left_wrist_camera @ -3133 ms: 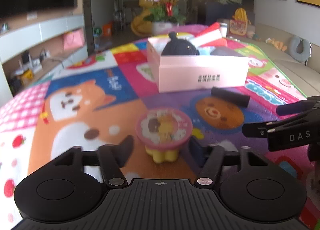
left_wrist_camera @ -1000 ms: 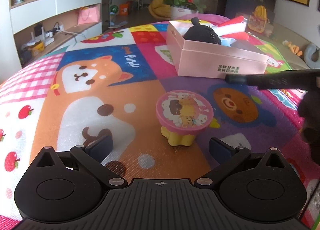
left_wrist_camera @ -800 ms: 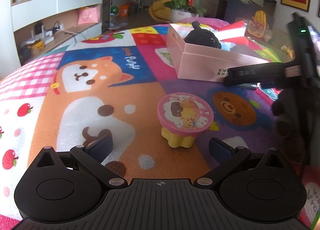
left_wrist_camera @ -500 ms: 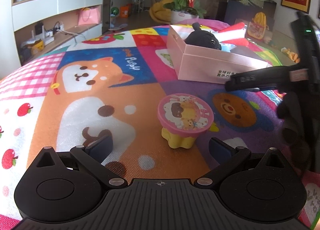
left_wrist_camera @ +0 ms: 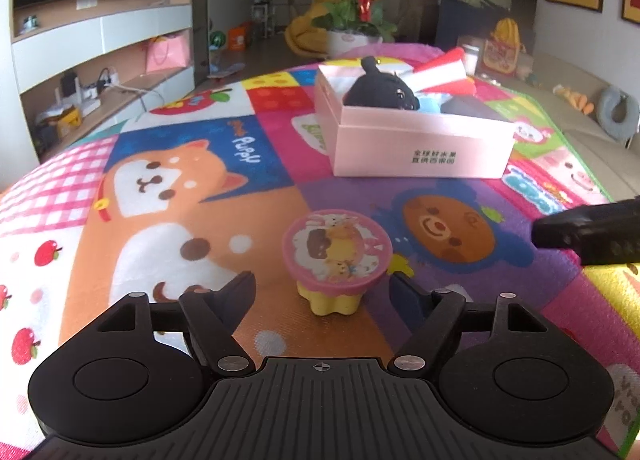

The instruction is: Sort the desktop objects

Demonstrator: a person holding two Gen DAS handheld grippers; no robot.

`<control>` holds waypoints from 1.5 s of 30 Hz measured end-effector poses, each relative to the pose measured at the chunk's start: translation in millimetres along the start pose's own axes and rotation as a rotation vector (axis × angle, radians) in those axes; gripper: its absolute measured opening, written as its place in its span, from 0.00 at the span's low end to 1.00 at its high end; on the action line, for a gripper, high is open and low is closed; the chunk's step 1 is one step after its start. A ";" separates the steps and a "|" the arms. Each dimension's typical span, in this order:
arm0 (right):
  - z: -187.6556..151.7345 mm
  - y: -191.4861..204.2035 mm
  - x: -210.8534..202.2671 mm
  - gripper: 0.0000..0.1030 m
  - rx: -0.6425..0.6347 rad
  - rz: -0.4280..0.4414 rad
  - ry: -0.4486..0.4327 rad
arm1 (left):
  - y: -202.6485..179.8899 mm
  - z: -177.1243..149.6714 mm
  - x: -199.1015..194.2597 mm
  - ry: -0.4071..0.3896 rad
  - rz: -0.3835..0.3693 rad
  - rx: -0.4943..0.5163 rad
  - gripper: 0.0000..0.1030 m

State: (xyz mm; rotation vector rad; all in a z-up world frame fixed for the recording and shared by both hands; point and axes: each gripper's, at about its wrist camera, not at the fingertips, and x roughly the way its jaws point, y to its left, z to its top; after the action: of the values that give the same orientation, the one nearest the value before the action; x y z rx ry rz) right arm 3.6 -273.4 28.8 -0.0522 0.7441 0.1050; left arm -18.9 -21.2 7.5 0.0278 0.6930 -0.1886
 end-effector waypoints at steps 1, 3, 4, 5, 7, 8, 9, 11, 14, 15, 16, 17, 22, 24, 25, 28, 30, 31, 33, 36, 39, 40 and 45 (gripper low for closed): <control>-3.0 -0.2 -1.6 0.73 0.000 0.000 0.001 | -1.9 0.5 1.9 0.007 0.004 0.007 0.78; -7.5 0.3 -3.2 0.73 -0.001 0.001 0.003 | -5.5 2.0 4.6 0.014 0.007 0.021 0.78; -9.3 0.8 -3.7 0.73 0.000 0.006 0.005 | -6.6 3.4 5.9 0.016 0.006 0.025 0.78; -11.4 1.8 -4.2 0.73 0.002 0.014 0.008 | -7.3 4.2 7.1 0.018 0.005 0.026 0.78; -13.5 4.6 -3.7 0.73 0.001 0.027 0.013 | -8.4 6.0 10.0 0.021 0.010 0.029 0.78; -14.3 6.4 -3.5 0.73 -0.002 0.029 0.015 | -9.0 6.9 11.4 0.022 0.012 0.033 0.76; -15.1 8.1 -3.4 0.73 -0.007 0.032 0.014 | -9.6 7.8 12.7 0.023 0.011 0.036 0.75; -16.7 12.0 -3.9 0.73 -0.019 0.039 0.012 | -10.8 9.1 14.6 0.025 0.011 0.043 0.73; -17.6 15.2 -4.0 0.73 -0.032 0.046 0.012 | -11.3 10.4 16.8 0.027 0.008 0.048 0.69; -17.9 15.8 -3.8 0.73 -0.034 0.048 0.014 | -11.4 10.7 17.0 0.027 0.007 0.049 0.69; -18.0 16.7 -3.7 0.73 -0.036 0.051 0.016 | -11.5 10.9 17.5 0.027 0.007 0.050 0.67; -18.4 17.3 -3.7 0.73 -0.037 0.051 0.017 | -11.6 11.2 17.7 0.027 0.006 0.052 0.65; -19.6 19.2 -3.8 0.73 -0.043 0.055 0.021 | -13.0 12.1 16.2 0.023 0.000 0.065 0.57; -19.8 19.5 -4.8 0.73 -0.045 0.057 0.020 | -14.5 11.9 13.8 0.017 -0.005 0.073 0.57; -19.9 19.9 -5.7 0.73 -0.045 0.058 0.019 | -15.7 11.6 11.9 0.013 -0.008 0.080 0.57; -19.4 20.3 -10.1 0.73 -0.046 0.063 0.011 | -19.1 11.2 5.4 0.000 -0.017 0.097 0.56; -19.2 19.9 -15.0 0.73 -0.047 0.067 0.001 | -21.7 11.5 -0.1 -0.009 -0.021 0.104 0.56; -19.0 19.6 -17.8 0.73 -0.049 0.068 -0.005 | -23.0 11.8 -3.2 -0.015 -0.022 0.108 0.56; -19.0 19.2 -24.0 0.73 -0.052 0.070 -0.018 | -25.6 13.0 -10.5 -0.031 -0.025 0.113 0.56; -18.9 17.7 -36.1 0.73 -0.056 0.071 -0.042 | -30.3 15.3 -23.2 -0.057 -0.031 0.123 0.56; -18.6 14.8 -51.5 0.73 -0.061 0.071 -0.072 | -36.6 17.0 -37.8 -0.087 -0.042 0.134 0.56; -18.4 13.3 -56.9 0.73 -0.063 0.072 -0.081 | -38.6 17.6 -42.9 -0.096 -0.049 0.137 0.56; -15.6 5.3 -87.5 0.73 -0.077 0.075 -0.137 | -46.5 26.3 -67.3 -0.135 -0.117 0.127 0.56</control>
State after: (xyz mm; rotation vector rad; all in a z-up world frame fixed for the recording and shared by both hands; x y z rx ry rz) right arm -71.4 -276.1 76.6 -0.0894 0.6047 0.2072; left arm -61.4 -58.1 72.3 0.0953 0.5478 -0.3436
